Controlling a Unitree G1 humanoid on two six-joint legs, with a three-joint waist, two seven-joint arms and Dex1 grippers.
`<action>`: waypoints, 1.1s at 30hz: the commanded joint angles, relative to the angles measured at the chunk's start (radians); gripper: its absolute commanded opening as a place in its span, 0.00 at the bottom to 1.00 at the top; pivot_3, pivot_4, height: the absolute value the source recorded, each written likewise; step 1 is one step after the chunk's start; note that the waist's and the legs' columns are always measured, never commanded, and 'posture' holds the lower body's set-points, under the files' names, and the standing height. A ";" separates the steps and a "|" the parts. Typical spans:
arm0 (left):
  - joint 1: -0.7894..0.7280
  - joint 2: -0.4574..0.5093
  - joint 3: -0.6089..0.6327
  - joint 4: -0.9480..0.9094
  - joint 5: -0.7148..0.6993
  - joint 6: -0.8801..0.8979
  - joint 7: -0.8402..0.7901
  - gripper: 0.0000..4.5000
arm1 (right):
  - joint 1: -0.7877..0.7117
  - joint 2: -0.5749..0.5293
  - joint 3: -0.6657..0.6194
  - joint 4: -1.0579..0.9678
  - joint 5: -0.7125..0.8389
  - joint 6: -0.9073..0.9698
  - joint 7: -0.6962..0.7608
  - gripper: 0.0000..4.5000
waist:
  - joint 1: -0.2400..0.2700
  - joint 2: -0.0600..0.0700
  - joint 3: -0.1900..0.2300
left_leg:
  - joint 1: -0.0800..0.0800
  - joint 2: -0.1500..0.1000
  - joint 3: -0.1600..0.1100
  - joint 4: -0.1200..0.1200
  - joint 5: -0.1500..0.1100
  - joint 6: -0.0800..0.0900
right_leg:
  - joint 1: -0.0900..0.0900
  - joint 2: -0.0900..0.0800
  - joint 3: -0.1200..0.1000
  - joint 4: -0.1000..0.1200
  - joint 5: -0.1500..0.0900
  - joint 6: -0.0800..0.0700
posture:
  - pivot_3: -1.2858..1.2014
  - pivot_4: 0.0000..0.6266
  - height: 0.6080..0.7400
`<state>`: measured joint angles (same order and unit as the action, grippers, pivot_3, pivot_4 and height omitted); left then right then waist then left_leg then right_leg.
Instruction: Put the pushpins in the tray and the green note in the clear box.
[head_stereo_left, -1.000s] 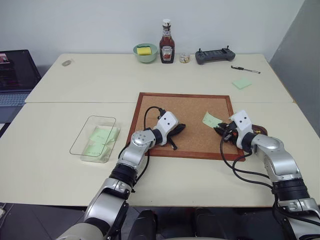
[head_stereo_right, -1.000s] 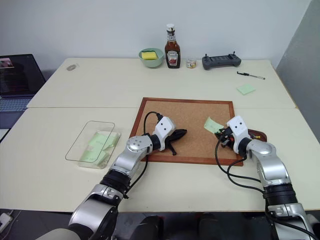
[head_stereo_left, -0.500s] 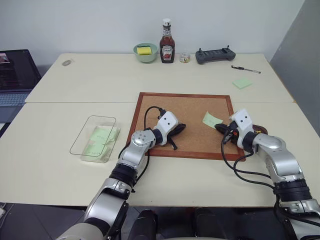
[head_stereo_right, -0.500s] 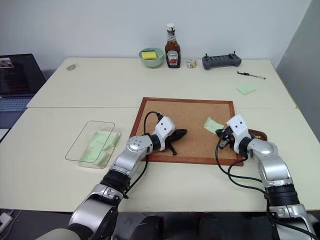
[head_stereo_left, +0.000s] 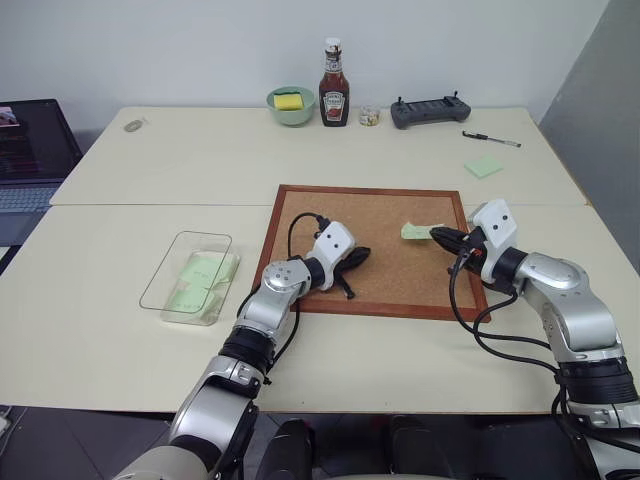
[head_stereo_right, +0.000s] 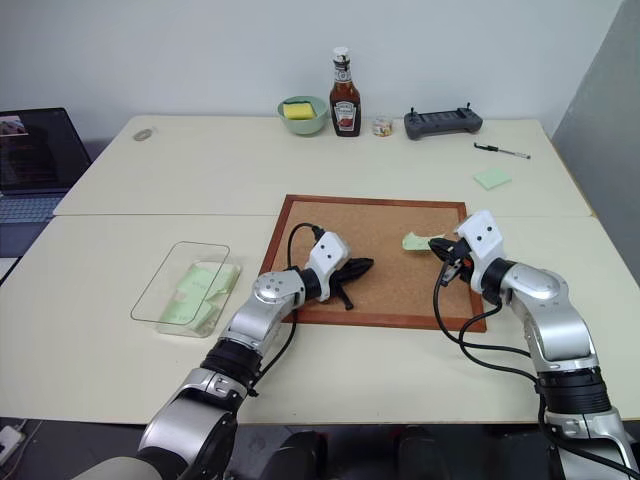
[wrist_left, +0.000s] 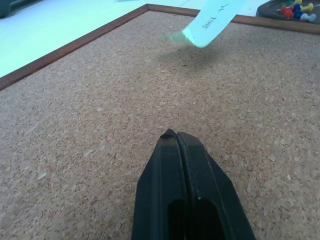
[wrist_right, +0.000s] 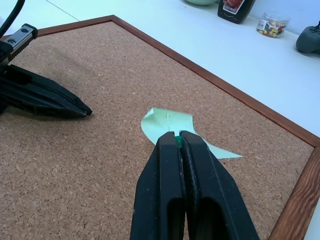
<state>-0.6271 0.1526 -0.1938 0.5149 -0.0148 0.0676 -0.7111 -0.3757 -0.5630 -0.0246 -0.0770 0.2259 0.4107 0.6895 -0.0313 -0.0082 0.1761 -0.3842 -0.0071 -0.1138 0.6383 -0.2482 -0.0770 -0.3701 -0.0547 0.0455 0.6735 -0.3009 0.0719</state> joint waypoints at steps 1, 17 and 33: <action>0.047 0.018 0.045 -0.144 -0.084 0.143 -0.030 0.08 | -0.010 0.004 -0.015 -0.042 0.013 -0.001 -0.009 0.00 | -0.001 0.000 0.000 | 0.000 0.000 0.000 -0.001 0.000 0.000 | -0.001 0.000 0.000 0.000 0.000 0.000 | 0.52 0.24 1.00; 0.118 0.077 0.044 -0.413 -0.154 0.252 -0.056 0.70 | -0.052 0.036 0.004 -0.025 0.009 -0.009 -0.015 0.00 | -0.001 -0.004 0.003 | -0.002 0.001 0.001 -0.006 0.000 0.000 | -0.004 0.000 0.000 -0.001 0.000 -0.001 | 0.52 0.24 1.00; 0.038 -0.127 0.176 -0.413 -0.402 0.645 0.118 1.00 | -0.067 0.056 0.006 -0.059 0.012 -0.002 -0.024 0.00 | -0.001 -0.005 0.004 | -0.002 0.001 0.001 -0.006 0.000 0.000 | -0.004 0.000 0.000 -0.001 0.000 -0.001 | 0.52 0.24 1.00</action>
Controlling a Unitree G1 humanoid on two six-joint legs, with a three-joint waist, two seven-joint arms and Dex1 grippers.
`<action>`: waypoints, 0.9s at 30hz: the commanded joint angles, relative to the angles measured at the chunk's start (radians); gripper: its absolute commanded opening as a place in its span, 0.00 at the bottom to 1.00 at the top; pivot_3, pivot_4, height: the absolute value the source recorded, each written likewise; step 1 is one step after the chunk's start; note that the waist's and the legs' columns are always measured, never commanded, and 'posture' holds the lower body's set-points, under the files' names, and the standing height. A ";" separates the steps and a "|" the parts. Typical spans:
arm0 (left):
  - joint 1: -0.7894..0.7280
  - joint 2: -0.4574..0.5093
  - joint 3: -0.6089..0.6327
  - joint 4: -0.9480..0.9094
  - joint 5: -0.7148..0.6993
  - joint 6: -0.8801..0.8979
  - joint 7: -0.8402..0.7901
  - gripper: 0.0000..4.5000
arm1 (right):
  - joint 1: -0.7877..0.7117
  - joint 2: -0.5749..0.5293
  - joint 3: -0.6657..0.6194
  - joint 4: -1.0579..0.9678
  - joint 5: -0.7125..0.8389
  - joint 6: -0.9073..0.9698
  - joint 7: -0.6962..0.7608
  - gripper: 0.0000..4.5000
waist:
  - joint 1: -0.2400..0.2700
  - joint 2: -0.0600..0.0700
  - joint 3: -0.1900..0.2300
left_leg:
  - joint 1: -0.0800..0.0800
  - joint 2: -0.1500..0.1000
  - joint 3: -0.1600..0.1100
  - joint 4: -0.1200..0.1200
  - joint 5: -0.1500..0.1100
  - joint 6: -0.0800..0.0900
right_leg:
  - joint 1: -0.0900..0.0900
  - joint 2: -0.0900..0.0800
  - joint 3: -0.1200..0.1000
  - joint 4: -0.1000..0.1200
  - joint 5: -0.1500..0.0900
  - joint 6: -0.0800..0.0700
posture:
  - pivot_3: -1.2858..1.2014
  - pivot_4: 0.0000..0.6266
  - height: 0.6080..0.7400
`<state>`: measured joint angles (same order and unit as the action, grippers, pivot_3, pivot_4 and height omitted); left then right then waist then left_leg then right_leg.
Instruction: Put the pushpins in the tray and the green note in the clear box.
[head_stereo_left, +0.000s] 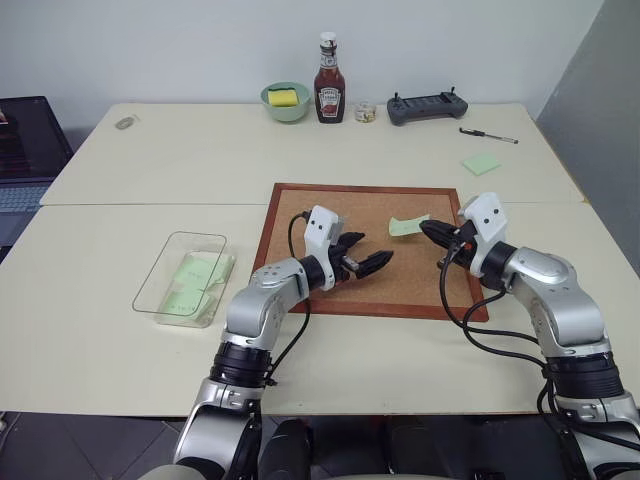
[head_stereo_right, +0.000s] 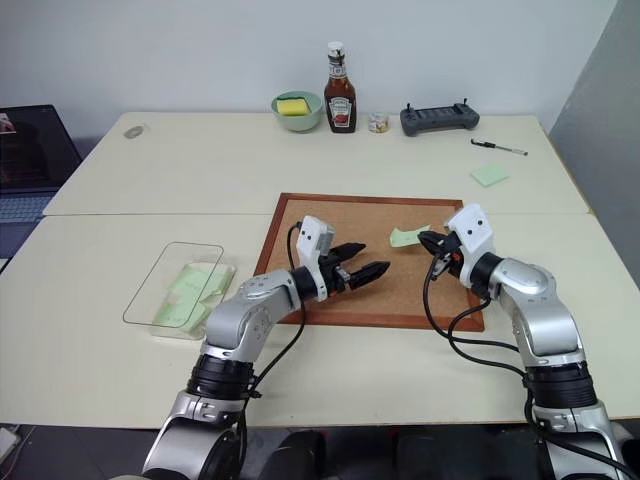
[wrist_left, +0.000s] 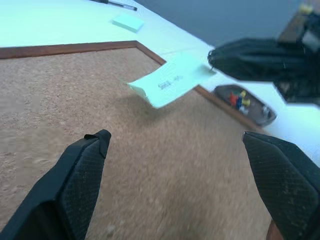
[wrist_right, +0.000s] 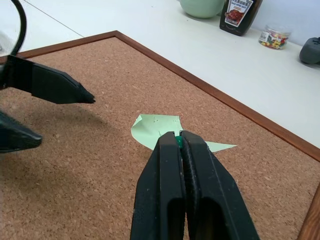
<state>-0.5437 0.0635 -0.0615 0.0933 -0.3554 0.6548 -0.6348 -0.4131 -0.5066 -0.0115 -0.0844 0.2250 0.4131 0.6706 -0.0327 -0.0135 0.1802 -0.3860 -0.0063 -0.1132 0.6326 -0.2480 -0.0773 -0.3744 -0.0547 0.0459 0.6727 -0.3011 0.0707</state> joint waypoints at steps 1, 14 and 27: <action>-0.058 -0.051 0.058 0.025 -0.072 0.071 0.056 1.00 | -0.032 0.000 -0.007 -0.053 0.013 -0.003 -0.004 0.00 | 0.000 0.000 0.000 | 0.000 0.000 0.000 0.000 0.000 0.000 | 0.000 0.000 0.000 0.000 0.000 0.000 | 0.52 0.24 1.00; -0.206 -0.161 0.217 0.232 -0.189 0.135 0.176 1.00 | -0.056 0.006 -0.013 -0.119 0.041 0.025 -0.005 0.00 | 0.001 -0.001 0.001 | 0.000 0.000 0.000 0.000 0.000 0.000 | 0.000 0.000 0.000 -0.001 0.000 0.000 | 0.52 0.24 1.00; -0.298 -0.212 0.292 0.353 -0.262 0.130 0.207 0.92 | -0.056 0.006 -0.008 -0.147 0.049 0.044 -0.009 0.00 | 0.000 -0.002 0.001 | -0.001 0.000 0.000 0.000 0.001 -0.001 | 0.000 0.000 0.000 -0.001 0.000 0.000 | 0.52 0.24 1.00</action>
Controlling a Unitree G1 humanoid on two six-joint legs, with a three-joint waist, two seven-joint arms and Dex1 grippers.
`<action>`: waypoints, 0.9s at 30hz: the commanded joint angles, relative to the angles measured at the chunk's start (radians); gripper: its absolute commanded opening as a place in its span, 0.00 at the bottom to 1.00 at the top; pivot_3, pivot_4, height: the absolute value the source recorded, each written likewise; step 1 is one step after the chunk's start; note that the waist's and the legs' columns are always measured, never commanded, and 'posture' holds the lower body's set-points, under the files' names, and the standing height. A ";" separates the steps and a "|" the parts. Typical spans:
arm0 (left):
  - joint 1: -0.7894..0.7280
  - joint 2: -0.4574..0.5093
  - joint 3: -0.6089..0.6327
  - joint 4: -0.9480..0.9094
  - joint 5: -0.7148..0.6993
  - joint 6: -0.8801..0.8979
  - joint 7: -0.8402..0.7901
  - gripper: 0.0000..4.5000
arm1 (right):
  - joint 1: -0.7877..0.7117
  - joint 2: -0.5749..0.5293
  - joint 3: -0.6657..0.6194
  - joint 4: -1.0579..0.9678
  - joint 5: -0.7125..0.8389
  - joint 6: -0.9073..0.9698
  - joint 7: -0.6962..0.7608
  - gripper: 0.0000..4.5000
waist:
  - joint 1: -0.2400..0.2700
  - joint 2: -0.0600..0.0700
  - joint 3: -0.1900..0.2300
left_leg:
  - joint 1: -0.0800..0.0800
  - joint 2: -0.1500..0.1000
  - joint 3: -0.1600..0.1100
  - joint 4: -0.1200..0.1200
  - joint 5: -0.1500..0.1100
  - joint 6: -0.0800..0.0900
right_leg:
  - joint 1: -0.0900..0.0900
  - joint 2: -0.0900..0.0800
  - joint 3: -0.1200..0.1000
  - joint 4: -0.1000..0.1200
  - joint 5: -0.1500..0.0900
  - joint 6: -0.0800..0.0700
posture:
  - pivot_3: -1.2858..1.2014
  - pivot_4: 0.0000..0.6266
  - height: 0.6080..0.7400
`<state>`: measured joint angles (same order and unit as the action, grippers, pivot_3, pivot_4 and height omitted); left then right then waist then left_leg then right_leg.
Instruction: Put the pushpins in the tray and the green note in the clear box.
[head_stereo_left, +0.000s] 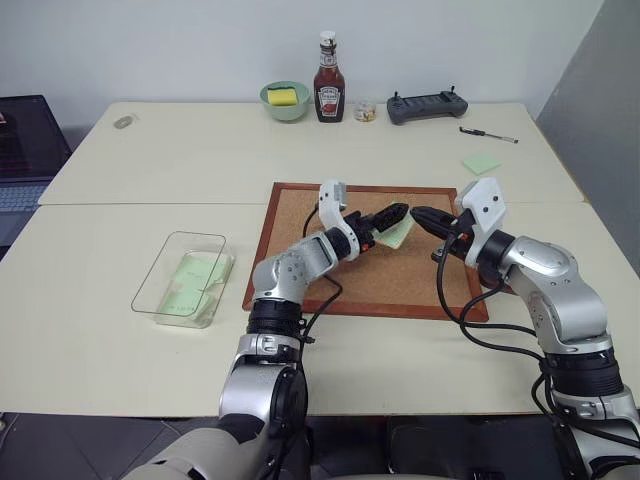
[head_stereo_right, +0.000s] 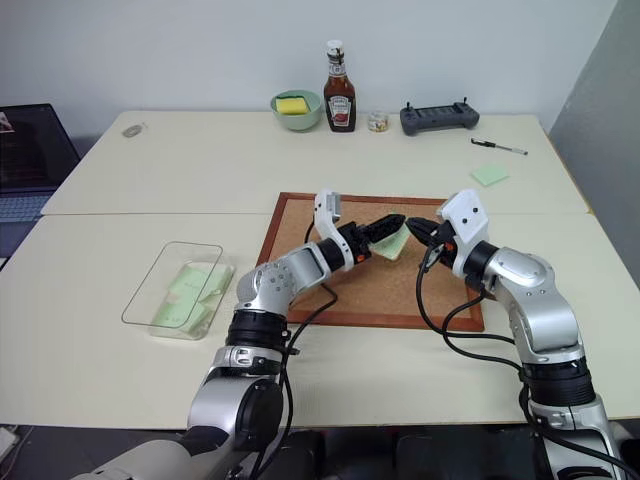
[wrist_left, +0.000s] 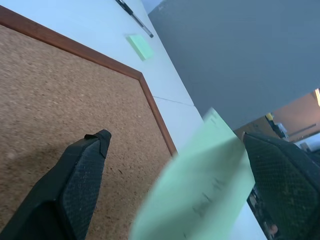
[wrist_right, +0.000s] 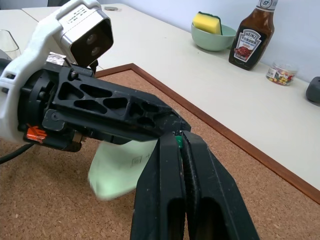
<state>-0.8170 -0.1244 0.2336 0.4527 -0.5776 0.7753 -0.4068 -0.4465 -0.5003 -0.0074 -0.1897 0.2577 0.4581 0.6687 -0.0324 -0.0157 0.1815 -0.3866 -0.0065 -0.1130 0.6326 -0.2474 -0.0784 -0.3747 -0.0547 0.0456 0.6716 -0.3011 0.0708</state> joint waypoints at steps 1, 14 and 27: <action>-0.024 -0.024 -0.006 -0.009 -0.047 0.019 -0.025 0.92 | -0.023 0.000 -0.012 -0.043 0.017 -0.001 -0.007 0.00 | 0.000 0.000 0.000 | 0.000 0.000 0.000 0.000 0.000 0.000 | 0.000 0.000 0.000 0.000 0.000 0.000 | 0.52 0.24 1.00; 0.021 0.019 -0.085 -0.069 -0.061 0.104 -0.124 0.35 | -0.037 0.007 -0.005 -0.040 0.016 0.000 -0.005 0.00 | -0.001 0.000 0.000 | 0.000 0.000 0.000 0.000 0.000 -0.001 | 0.000 0.000 0.000 0.000 0.000 0.000 | 0.52 0.24 1.00; 0.070 0.071 -0.112 -0.094 -0.042 0.064 -0.133 0.02 | -0.043 0.006 -0.002 -0.035 0.014 0.000 -0.001 0.00 | -0.001 0.000 0.000 | 0.000 0.000 0.000 0.000 0.000 -0.001 | 0.000 0.000 0.000 0.000 0.000 0.000 | 0.52 0.24 1.00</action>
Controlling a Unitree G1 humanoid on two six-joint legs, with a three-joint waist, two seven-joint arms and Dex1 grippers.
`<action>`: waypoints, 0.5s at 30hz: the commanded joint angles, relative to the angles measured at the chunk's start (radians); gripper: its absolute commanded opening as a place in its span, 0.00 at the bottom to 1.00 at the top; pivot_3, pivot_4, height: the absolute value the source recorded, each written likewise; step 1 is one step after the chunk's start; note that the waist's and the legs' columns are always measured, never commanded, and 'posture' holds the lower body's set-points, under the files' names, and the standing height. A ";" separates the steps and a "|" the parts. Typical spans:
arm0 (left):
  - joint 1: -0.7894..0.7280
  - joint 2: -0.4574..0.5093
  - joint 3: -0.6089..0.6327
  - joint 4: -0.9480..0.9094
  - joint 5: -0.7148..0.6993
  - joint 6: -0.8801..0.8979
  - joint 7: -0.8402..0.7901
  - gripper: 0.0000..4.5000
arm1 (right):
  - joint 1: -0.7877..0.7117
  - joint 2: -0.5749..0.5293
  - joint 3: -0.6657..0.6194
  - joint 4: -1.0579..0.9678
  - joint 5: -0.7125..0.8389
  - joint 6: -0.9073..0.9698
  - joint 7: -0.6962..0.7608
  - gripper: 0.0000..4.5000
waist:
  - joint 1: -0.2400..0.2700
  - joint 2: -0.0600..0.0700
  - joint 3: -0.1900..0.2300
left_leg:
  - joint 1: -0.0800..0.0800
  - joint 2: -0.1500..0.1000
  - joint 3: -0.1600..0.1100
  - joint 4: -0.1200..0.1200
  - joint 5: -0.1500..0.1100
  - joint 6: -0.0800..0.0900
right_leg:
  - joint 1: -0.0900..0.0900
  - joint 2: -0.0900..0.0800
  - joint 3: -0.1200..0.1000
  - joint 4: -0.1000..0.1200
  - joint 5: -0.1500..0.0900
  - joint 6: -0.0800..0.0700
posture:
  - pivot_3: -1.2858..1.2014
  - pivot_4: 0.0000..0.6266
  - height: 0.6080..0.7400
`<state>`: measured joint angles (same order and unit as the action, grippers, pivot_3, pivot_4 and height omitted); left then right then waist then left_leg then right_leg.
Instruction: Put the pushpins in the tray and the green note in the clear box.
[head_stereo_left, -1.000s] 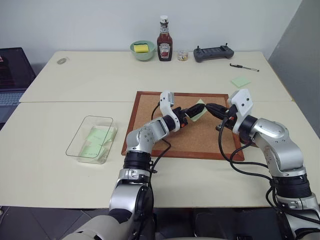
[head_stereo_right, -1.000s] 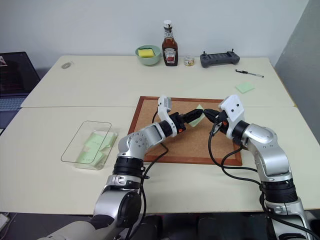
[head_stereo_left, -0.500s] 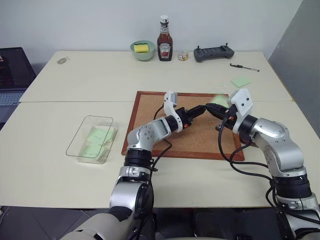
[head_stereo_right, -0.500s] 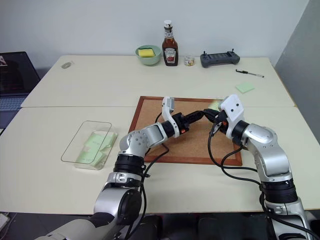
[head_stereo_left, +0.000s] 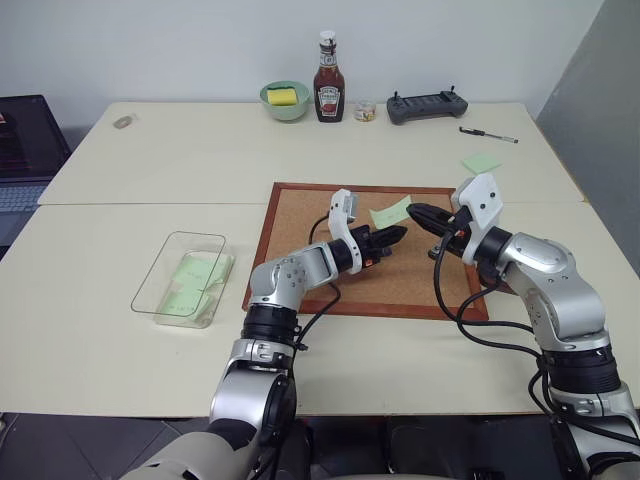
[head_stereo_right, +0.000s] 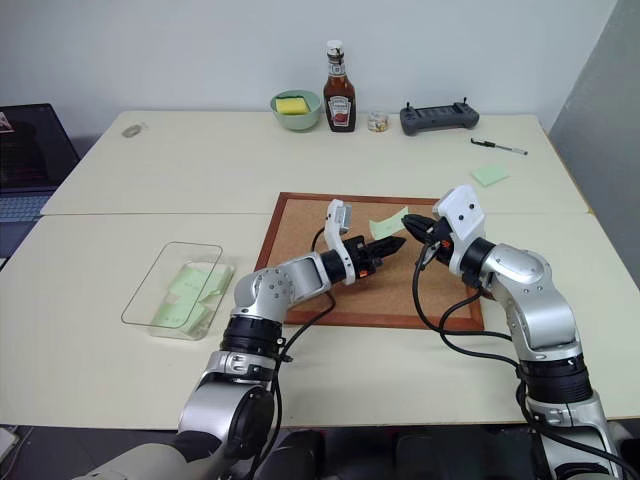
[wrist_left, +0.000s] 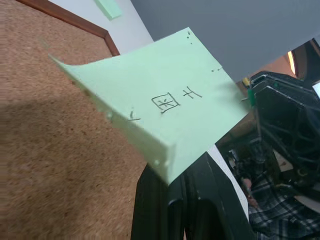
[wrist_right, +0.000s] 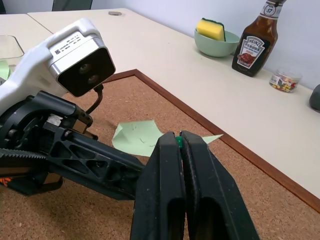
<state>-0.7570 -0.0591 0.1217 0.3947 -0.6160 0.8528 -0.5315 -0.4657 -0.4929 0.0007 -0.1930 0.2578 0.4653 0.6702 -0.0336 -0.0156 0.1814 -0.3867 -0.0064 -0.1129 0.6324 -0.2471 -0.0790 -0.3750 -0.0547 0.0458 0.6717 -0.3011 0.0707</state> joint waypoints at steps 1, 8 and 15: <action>0.015 0.008 -0.002 -0.041 -0.002 -0.023 -0.013 0.02 | -0.024 -0.002 -0.010 -0.032 0.014 -0.007 -0.002 0.00 | 0.000 0.000 0.000 | 0.000 0.000 0.000 0.000 0.000 0.000 | 0.000 0.000 0.000 0.000 0.000 0.000 | 0.52 0.24 1.00; 0.047 0.024 -0.036 -0.085 0.008 -0.054 -0.038 0.27 | -0.028 0.000 -0.007 -0.025 0.013 -0.010 -0.001 0.00 | 0.000 0.000 0.000 | 0.000 0.000 0.000 0.000 0.000 0.000 | 0.000 0.000 0.000 0.000 0.000 0.000 | 0.52 0.24 1.00; 0.066 -0.010 0.024 -0.105 -0.050 -0.017 0.026 0.57 | -0.029 0.005 -0.005 -0.030 0.014 -0.007 -0.005 0.00 | 0.000 0.000 0.000 | 0.000 0.000 0.000 0.000 -0.001 0.001 | 0.000 0.000 0.000 0.000 0.000 0.000 | 0.52 0.24 1.00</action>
<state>-0.6994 -0.0555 0.1210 0.3223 -0.6329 0.8253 -0.5282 -0.4741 -0.4908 0.0056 -0.1929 0.2578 0.4653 0.6706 -0.0333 -0.0156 0.1814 -0.3867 -0.0064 -0.1130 0.6324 -0.2477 -0.0780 -0.3750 -0.0547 0.0459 0.6716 -0.3011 0.0706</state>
